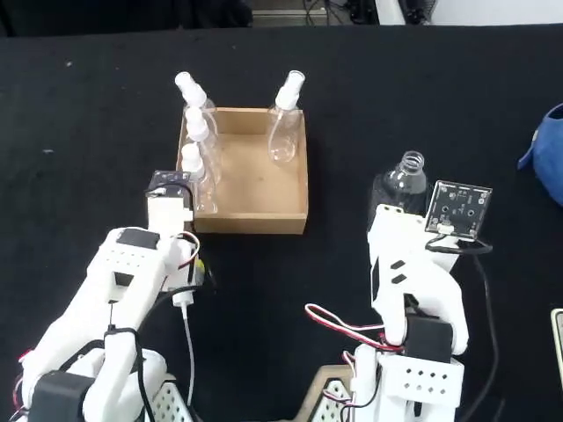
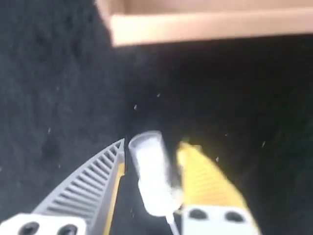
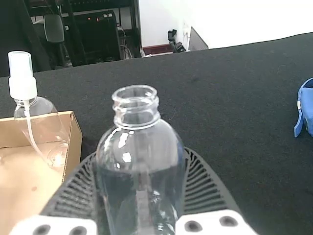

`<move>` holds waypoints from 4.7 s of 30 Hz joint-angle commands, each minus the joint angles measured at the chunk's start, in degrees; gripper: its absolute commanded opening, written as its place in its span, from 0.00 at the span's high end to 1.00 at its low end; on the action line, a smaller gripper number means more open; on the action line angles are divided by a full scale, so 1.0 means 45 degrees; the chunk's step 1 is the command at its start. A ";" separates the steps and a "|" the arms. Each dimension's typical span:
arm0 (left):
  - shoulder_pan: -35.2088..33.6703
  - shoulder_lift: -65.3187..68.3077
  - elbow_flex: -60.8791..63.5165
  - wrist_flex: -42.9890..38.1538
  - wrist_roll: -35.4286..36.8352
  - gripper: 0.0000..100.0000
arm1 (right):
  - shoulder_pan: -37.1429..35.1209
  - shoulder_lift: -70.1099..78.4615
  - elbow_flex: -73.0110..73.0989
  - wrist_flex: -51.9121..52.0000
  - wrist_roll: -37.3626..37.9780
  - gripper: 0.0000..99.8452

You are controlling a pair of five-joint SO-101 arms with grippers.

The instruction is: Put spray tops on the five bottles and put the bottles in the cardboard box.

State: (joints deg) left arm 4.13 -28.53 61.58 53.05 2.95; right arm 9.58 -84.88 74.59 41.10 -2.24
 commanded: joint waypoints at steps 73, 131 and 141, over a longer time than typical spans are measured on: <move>-0.2237 -0.0156 0.0596 0.0020 0.2579 0.88 | -0.0371 -0.0264 0.0068 -0.0371 0.0039 0.99; 0.4484 -0.0176 -1.7573 0.1602 0.2598 0.97 | -0.5040 -0.0283 0.1963 -0.2598 -0.0078 0.99; 0.4796 -0.0547 -1.6107 0.0176 0.2598 0.97 | -0.5255 -0.0283 0.2002 -0.2852 -0.0078 0.99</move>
State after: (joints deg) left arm 25.23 -28.35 -10.59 55.87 14.73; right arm -12.66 -84.97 83.82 30.37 -2.24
